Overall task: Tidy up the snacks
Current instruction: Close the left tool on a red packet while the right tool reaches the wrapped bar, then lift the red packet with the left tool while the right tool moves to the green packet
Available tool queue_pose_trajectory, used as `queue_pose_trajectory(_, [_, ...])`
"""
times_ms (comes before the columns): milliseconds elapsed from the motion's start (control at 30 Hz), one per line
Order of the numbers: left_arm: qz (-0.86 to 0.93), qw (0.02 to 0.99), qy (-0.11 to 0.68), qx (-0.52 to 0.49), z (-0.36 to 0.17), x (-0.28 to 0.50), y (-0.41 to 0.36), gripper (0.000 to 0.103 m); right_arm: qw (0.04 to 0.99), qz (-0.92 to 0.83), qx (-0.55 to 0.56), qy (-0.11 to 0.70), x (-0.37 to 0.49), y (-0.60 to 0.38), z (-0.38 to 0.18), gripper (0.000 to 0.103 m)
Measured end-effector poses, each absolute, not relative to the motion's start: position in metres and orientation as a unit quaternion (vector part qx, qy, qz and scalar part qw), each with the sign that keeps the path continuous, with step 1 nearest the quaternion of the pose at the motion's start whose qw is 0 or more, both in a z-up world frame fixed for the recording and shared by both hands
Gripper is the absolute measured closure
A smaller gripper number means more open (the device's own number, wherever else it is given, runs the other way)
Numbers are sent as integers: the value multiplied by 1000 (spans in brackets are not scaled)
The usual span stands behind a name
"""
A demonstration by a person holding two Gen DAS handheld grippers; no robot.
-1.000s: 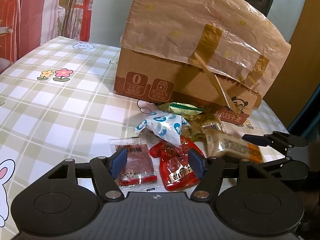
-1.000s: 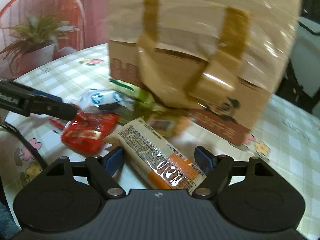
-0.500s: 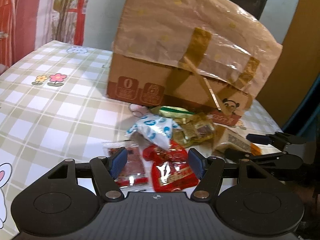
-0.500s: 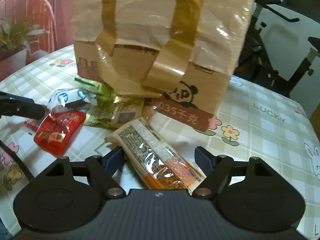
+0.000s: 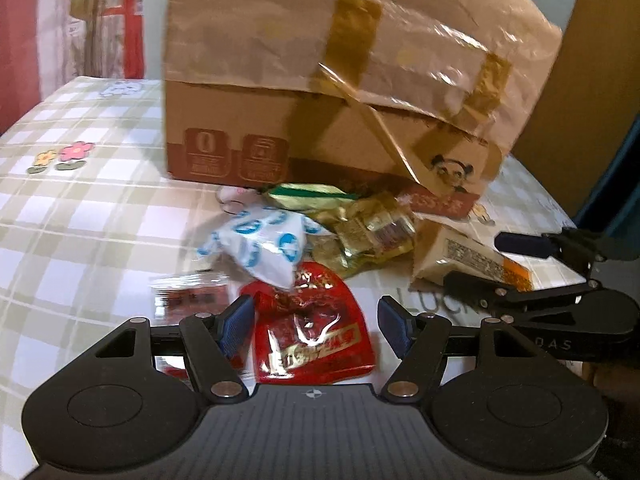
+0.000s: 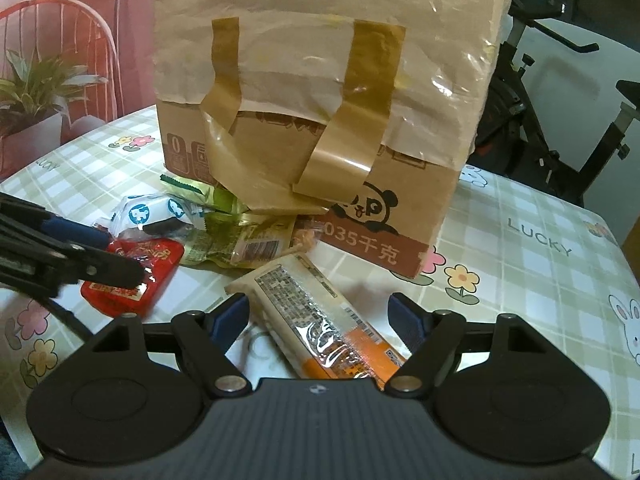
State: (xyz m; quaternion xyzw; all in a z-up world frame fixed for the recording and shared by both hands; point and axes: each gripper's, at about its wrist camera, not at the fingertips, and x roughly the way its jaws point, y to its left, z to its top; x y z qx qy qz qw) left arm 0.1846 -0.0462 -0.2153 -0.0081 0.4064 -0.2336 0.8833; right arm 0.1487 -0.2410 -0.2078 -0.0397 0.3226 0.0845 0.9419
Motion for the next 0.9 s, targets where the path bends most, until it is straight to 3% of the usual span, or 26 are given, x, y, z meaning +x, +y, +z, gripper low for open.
queue_pose_trajectory(267, [-230, 893, 385, 35, -223, 185, -60, 32, 944, 83, -31, 317, 147, -247, -206, 27])
queue_pose_trajectory(333, [-223, 896, 382, 45, -223, 184, -60, 41, 945, 84, -30, 316, 146, -247, -206, 27])
queue_pose_trajectory(400, [-214, 899, 379, 54, -223, 183, -56, 60, 945, 83, -30, 315, 146, -246, -206, 27])
queue_pose_trajectory(467, [-217, 897, 383, 33, -220, 184, -45, 64, 946, 83, -29, 313, 145, -245, -205, 27])
queue_pose_trajectory(900, [-253, 907, 337, 3, -195, 161, -25, 66, 942, 114, -52, 310, 145, -223, -199, 29])
